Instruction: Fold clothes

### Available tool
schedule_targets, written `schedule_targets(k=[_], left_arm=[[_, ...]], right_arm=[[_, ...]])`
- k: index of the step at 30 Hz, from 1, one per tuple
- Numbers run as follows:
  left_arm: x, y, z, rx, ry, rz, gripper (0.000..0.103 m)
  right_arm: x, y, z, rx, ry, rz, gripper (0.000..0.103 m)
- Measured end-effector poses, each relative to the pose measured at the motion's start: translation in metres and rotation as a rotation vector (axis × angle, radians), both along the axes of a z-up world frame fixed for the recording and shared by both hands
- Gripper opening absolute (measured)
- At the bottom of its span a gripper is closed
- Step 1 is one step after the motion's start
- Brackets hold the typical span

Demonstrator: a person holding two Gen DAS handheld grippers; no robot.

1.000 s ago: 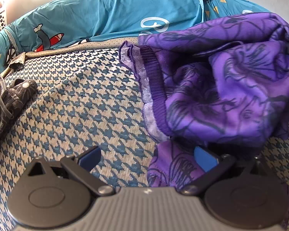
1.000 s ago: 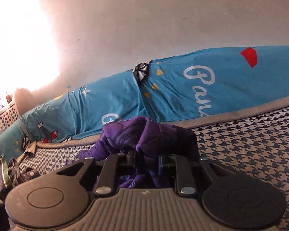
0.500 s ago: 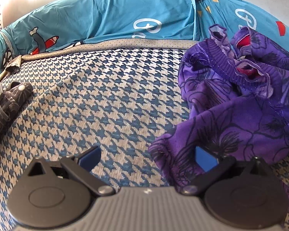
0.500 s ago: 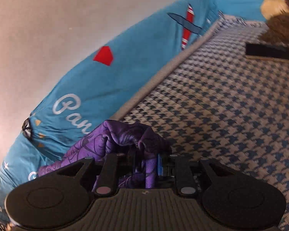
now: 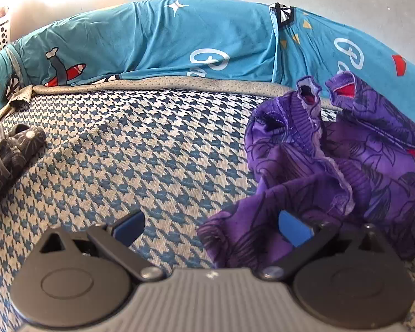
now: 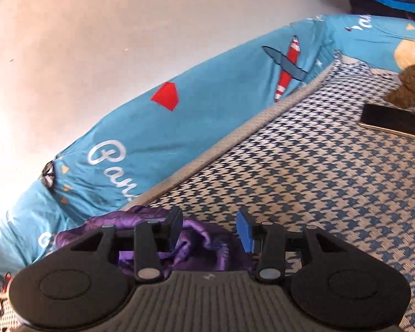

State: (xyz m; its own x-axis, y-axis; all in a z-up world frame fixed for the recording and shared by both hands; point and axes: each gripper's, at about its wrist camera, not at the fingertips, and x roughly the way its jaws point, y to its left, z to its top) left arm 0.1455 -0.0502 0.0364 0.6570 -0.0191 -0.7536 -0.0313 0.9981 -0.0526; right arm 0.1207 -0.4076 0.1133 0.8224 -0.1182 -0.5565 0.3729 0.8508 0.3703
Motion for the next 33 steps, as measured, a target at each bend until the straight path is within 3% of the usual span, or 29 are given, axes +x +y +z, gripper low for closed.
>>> schedule_targets(k=[3, 6, 10, 16, 21, 23, 25, 26, 27, 30, 33], left_arm=[[0.002, 0.000, -0.001, -0.016, 0.007, 0.009, 0.103], [0.005, -0.004, -0.004, 0.000, 0.018, -0.001, 0.103], [0.007, -0.007, -0.006, 0.000, 0.022, -0.008, 0.103], [0.018, -0.016, -0.010, -0.035, 0.032, -0.011, 0.103], [0.024, -0.024, -0.015, -0.028, 0.044, -0.032, 0.103], [0.023, -0.026, -0.015, -0.030, 0.045, -0.044, 0.103], [0.022, -0.026, -0.015, -0.032, 0.044, -0.052, 0.103], [0.021, -0.026, -0.015, -0.031, 0.044, -0.054, 0.103], [0.021, -0.026, -0.015, -0.030, 0.044, -0.056, 0.103], [0.022, -0.024, -0.017, -0.038, 0.052, -0.047, 0.103], [0.022, -0.022, -0.017, -0.054, 0.051, -0.042, 0.103]], right_arm=[[0.010, 0.021, 0.001, -0.056, -0.019, 0.128, 0.056], [0.019, 0.044, 0.000, -0.156, -0.024, 0.243, 0.058], [0.030, 0.069, -0.011, -0.283, 0.014, 0.363, 0.067], [0.047, 0.095, -0.025, -0.451, 0.016, 0.400, 0.075], [0.060, 0.103, -0.036, -0.453, 0.048, 0.412, 0.075], [0.065, 0.104, -0.040, -0.475, 0.077, 0.368, 0.070], [0.067, 0.096, -0.041, -0.420, 0.079, 0.341, 0.041], [0.068, 0.089, -0.040, -0.365, 0.070, 0.328, 0.036], [0.067, 0.083, -0.038, -0.331, 0.056, 0.301, 0.024], [0.063, 0.066, -0.030, -0.264, 0.012, 0.205, 0.015], [0.055, 0.039, -0.023, -0.193, -0.019, 0.056, 0.014]])
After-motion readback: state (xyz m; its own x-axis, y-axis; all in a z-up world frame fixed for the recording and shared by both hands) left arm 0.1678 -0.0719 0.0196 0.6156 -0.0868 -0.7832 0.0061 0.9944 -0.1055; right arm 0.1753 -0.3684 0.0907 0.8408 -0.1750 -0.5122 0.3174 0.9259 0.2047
